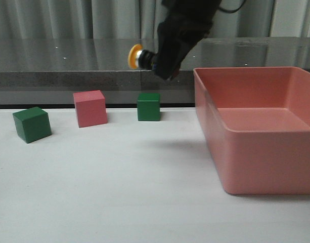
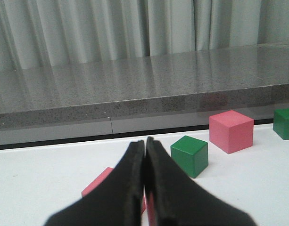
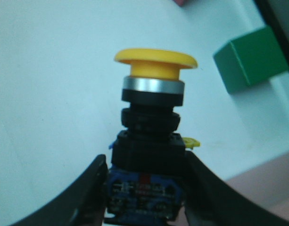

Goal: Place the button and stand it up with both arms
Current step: 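Lift the button out of the bin and lower it onto the table, then open the right gripper, leaving the button lying on its side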

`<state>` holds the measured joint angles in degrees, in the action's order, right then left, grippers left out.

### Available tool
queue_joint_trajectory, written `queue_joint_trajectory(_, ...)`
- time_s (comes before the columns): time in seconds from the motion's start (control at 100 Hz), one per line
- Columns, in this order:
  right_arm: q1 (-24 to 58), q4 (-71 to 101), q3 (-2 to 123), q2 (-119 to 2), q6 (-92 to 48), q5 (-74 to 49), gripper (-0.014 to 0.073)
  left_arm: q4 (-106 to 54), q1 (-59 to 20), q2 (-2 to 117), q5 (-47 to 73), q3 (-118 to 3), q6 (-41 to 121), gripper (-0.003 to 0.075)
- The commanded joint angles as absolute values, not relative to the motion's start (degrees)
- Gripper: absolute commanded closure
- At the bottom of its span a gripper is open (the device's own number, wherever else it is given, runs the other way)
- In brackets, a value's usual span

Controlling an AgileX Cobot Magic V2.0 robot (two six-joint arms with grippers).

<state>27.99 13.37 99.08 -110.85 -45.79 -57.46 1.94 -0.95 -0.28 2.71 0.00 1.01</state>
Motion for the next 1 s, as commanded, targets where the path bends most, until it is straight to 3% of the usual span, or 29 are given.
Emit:
queue_joint_trajectory(0.0, 29.7, 14.2, 101.7, -110.7, -53.7, -54.0, 0.0496, 1.5, -0.8, -2.0, -1.8, 1.7, 0.4, 0.0739)
queue_joint_trajectory(0.19, 33.0, 14.2, 101.7, -116.3, -62.3, -49.6, 0.0496, 1.5, -0.8, -2.0, -1.8, 1.7, 0.4, 0.0739)
queue_joint_trajectory(0.72, 35.0, 14.4, 101.7, -123.5, -65.0, -48.3, 0.0488, 1.5, -0.8, -2.0, -1.8, 1.7, 0.4, 0.0739)
queue_joint_trajectory(0.81, 35.0, 14.5, 101.7, -123.5, -65.0, -48.6, 0.0385, 1.5, -0.8, -2.0, -1.8, 1.7, 0.4, 0.0739)
queue_joint_trajectory(0.92, 35.0, 14.5, 101.7, -123.5, -65.0, -48.8, 0.0111, 1.5, -0.8, -2.0, -1.8, 1.7, 0.4, 0.0739)
queue_joint_trajectory(0.99, 35.0, 14.5, 101.7, -123.4, -65.0, -48.8, -0.0019, 1.5, -0.8, -2.0, -1.8, 1.7, 0.4, 0.0739)
